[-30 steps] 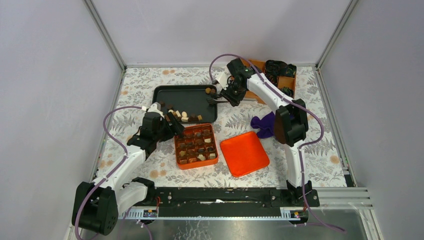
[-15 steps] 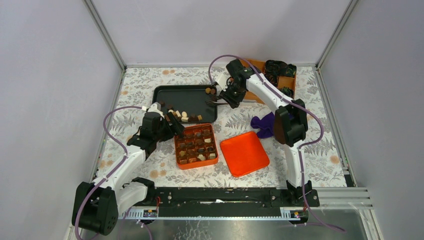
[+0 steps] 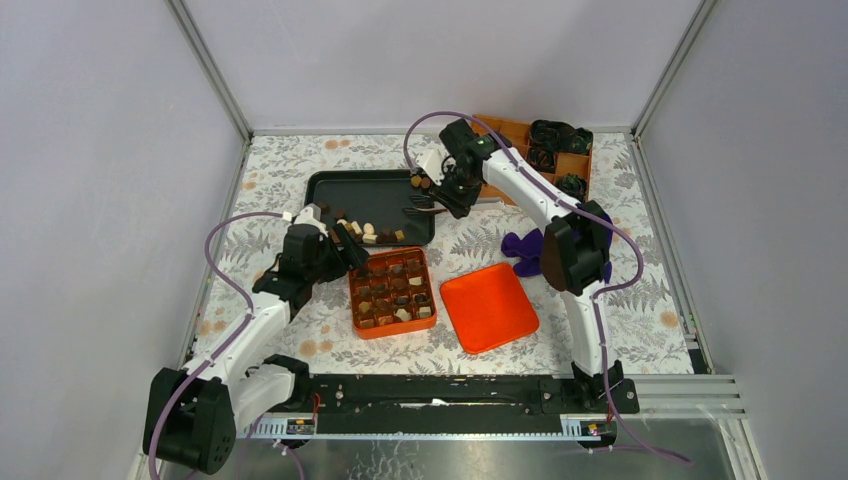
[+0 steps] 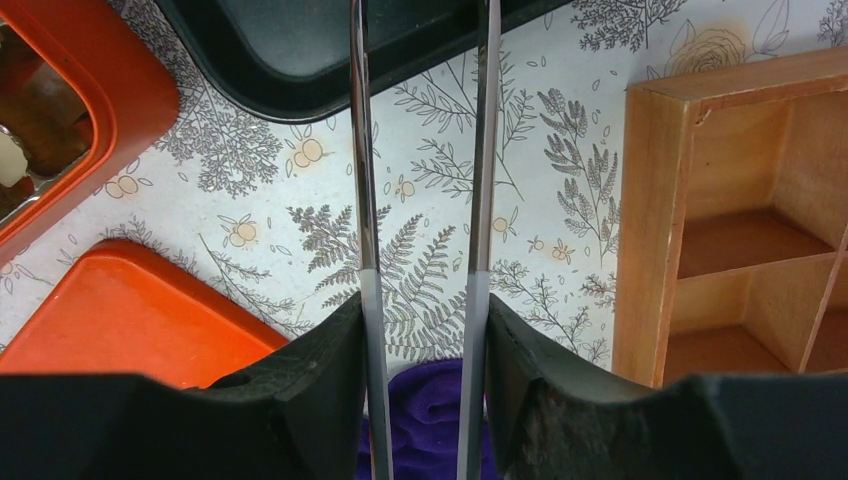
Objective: Pack the chocolate
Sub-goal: Pick up the fake chocolate from the plate.
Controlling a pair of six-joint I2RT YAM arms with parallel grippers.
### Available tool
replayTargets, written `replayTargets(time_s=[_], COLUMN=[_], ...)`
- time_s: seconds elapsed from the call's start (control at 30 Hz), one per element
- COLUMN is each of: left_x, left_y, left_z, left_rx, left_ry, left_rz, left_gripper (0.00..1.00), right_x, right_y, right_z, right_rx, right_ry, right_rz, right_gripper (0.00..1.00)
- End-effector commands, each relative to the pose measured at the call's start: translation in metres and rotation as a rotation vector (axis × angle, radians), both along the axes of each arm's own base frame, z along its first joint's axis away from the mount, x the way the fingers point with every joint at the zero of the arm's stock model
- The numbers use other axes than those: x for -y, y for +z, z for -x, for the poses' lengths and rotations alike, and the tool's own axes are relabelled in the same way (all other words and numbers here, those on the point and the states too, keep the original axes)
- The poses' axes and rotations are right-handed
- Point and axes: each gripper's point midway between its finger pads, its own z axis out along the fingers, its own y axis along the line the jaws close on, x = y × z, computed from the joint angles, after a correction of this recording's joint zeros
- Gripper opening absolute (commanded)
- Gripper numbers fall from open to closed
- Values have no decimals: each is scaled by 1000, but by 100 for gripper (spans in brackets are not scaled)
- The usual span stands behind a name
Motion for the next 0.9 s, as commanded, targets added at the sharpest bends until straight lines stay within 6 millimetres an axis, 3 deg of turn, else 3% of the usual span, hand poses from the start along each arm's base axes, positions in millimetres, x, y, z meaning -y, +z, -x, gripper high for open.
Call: replayTargets(time_s=[0.0,0.33,0.87], left_x=[0,0,1], left_y=[11,11,9], left_z=[-7,-8,-8], left_rx=[57,57,56], left_ry=[-3,-3,-6], left_rz=[11,9,17], left_gripper=[82,82,82], right_x=[1,0,11], right_y=[19,40,28], right_z=[-12,-19,-22], right_rx=[77,123,112], right_ry=[-5,-30,-64], right_rz=[14,-16,21], right_gripper=[48,49,53])
